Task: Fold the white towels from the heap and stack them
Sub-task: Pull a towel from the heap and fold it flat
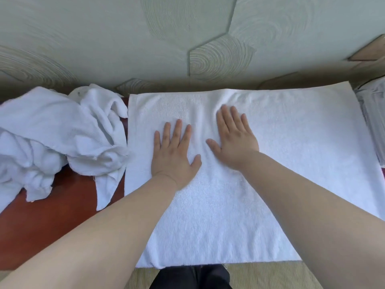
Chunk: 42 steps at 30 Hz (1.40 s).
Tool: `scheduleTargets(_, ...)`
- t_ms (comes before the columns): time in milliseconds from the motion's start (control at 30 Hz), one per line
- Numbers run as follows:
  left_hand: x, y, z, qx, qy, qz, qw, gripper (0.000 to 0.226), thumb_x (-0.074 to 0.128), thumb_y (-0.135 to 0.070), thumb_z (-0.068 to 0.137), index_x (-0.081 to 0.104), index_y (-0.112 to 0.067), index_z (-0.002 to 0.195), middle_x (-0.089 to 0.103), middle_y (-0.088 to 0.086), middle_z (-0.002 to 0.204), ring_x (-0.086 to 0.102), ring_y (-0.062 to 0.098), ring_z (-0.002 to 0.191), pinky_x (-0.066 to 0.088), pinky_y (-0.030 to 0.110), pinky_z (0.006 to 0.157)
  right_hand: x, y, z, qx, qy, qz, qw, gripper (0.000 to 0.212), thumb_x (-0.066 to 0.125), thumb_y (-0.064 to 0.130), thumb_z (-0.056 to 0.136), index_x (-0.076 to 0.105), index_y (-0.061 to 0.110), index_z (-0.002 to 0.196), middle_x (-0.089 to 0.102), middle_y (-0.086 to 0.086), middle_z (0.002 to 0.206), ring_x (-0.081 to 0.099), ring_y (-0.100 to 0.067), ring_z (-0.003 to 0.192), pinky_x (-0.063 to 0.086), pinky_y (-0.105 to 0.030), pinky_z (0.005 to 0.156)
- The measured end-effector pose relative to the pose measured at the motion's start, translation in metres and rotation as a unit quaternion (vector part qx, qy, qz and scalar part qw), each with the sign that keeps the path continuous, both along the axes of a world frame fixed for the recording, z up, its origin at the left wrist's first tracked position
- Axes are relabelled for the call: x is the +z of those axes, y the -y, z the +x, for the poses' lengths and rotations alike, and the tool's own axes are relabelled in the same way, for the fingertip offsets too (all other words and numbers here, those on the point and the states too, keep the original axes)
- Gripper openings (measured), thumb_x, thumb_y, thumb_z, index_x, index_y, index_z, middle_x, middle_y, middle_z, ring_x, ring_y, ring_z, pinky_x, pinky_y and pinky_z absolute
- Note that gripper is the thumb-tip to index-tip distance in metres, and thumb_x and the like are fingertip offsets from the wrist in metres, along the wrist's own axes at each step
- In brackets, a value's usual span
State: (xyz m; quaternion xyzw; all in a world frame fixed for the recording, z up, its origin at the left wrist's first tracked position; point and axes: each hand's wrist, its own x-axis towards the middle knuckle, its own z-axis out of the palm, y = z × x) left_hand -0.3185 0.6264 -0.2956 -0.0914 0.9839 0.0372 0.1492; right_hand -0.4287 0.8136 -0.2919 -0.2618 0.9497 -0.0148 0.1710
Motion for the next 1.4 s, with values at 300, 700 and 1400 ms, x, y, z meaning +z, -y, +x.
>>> scheduleTargets(300,0.01,0.023,0.045,0.056,-0.021,0.014,0.998,0.074,0.018,-0.059,0.102,-0.006,-0.031,0.166,-0.017,-0.002,0.174,-0.015,0.023,0.16,-0.002,0.048,0.129,0.012,-0.055,0.131,0.056,0.019,-0.012,0.998,0.08,0.01,0.068,0.101,-0.006,0.023,0.165,-0.021,0.001,0.171,-0.025,-0.02,0.156,-0.002,-0.049,0.128)
scheduleTargets(700,0.006,-0.024,0.192,-0.025,0.008,0.031,0.999,0.074,0.021,-0.055,0.104,0.0,-0.024,0.167,-0.012,-0.002,0.174,-0.013,0.021,0.16,0.0,0.047,0.13,0.002,-0.045,0.222,0.068,0.022,-0.049,0.996,0.08,0.017,0.061,0.102,0.001,0.015,0.165,-0.015,-0.004,0.172,-0.021,-0.023,0.157,-0.007,-0.049,0.128)
scheduleTargets(1400,0.024,0.007,0.366,0.307,-0.001,-0.034,0.951,0.077,0.032,-0.046,0.108,-0.009,-0.017,0.166,-0.017,0.011,0.173,-0.013,0.027,0.16,-0.006,0.051,0.129,0.014,-0.057,0.24,0.115,0.053,0.023,0.992,0.079,0.008,0.065,0.101,-0.024,0.024,0.16,-0.042,-0.002,0.162,-0.041,-0.026,0.148,-0.016,-0.051,0.125)
